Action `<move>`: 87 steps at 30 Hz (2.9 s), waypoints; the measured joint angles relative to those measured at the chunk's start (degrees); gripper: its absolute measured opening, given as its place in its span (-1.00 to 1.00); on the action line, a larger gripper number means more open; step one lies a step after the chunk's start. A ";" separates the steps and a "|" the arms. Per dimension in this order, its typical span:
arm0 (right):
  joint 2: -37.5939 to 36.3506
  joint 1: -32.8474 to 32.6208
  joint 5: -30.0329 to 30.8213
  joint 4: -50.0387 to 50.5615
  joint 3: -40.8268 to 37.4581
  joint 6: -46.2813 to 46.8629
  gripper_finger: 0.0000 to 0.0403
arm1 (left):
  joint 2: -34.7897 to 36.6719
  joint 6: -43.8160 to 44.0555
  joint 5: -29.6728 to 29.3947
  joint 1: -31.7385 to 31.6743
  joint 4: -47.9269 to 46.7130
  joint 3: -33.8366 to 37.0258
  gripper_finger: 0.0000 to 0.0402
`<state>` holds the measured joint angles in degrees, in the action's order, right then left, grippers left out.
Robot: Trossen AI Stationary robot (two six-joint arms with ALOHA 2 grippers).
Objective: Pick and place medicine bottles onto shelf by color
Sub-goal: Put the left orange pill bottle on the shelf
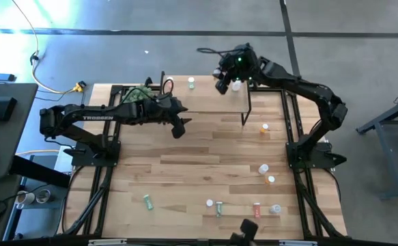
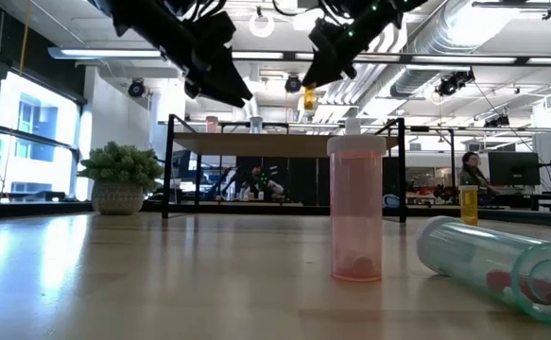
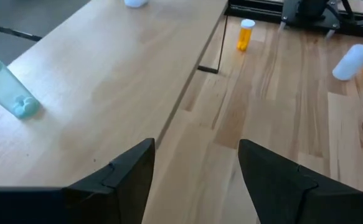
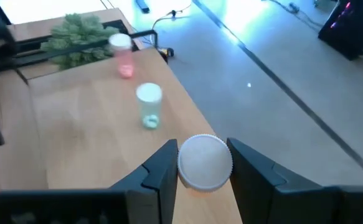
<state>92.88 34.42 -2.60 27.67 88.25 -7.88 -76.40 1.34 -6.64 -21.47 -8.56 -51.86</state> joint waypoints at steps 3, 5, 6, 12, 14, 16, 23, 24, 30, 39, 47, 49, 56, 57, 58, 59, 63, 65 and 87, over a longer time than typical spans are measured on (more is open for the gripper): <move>0.00 1.95 -3.20 0.27 0.00 0.33 -0.43 | 0.00 0.01 0.01 0.00 -0.70 0.00 0.11; 0.44 2.40 -3.58 0.41 0.00 0.35 -0.43 | 0.00 0.01 0.01 0.00 -0.70 0.00 0.11; 0.87 2.38 -3.68 0.49 0.00 0.36 -0.43 | 0.00 0.03 0.01 0.00 -0.70 0.00 0.11; 5.27 1.88 -3.75 1.30 -0.02 0.08 -0.43 | -0.02 0.20 0.01 0.01 -0.68 0.00 0.11; 6.15 1.85 -3.79 1.21 -0.02 0.23 -0.43 | -0.02 0.20 0.01 0.02 -0.68 0.00 0.11; 6.87 1.85 -3.94 1.01 -0.02 0.34 -0.43 | -0.03 0.19 0.01 0.02 -0.68 0.00 0.11; 8.52 1.81 -4.01 1.66 -0.02 0.35 -0.43 | -0.04 0.01 0.01 0.02 -0.68 0.00 0.11; 8.71 1.81 -4.03 1.74 -0.02 0.35 -0.43 | -0.04 0.01 0.01 0.02 -0.68 0.00 0.11; 8.81 1.81 -4.56 1.70 -0.02 0.48 -0.43 | -0.04 0.01 0.01 0.02 -0.67 0.00 0.11; 8.81 1.81 -4.80 1.79 -0.02 3.16 -0.43 | -0.07 0.01 0.01 0.02 -0.65 0.00 0.11; 8.81 1.81 -4.79 1.96 -0.02 3.16 -0.43 | -0.07 -0.01 0.01 0.02 -0.65 0.00 0.11; 8.81 1.81 -4.78 1.96 -0.02 3.37 -0.43 | -0.07 0.01 0.01 0.02 -0.65 0.00 0.11; 8.81 1.81 -4.76 1.98 -0.02 3.37 -0.43 | -0.07 -0.06 0.01 0.02 -0.65 0.00 0.11; 8.81 1.81 -4.76 1.98 -0.02 3.37 -0.43 | -0.07 -0.40 0.01 0.02 -0.65 0.00 0.11; 8.81 1.81 -4.76 1.98 -0.02 3.37 -0.43 | -0.07 -0.47 0.01 0.02 -0.65 0.00 0.11; 8.81 1.81 -4.76 1.98 -0.02 3.37 -0.43 | -0.07 -0.45 0.01 0.02 -0.65 0.00 0.11; 8.81 1.81 -4.76 2.05 -0.02 3.35 -0.43 | -0.08 -0.45 0.01 0.02 -0.65 0.00 0.11; 8.81 1.81 -4.73 2.04 -0.02 2.96 -0.43 | -0.09 -0.47 0.01 0.02 -0.65 0.00 0.11; 8.90 1.53 -2.96 3.31 -0.13 2.66 -0.07 | -0.09 -0.52 -0.01 0.00 -0.65 0.00 0.11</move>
<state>101.78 35.94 -5.56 30.98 88.12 -5.22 -76.49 0.82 -6.66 -21.47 -9.21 -51.86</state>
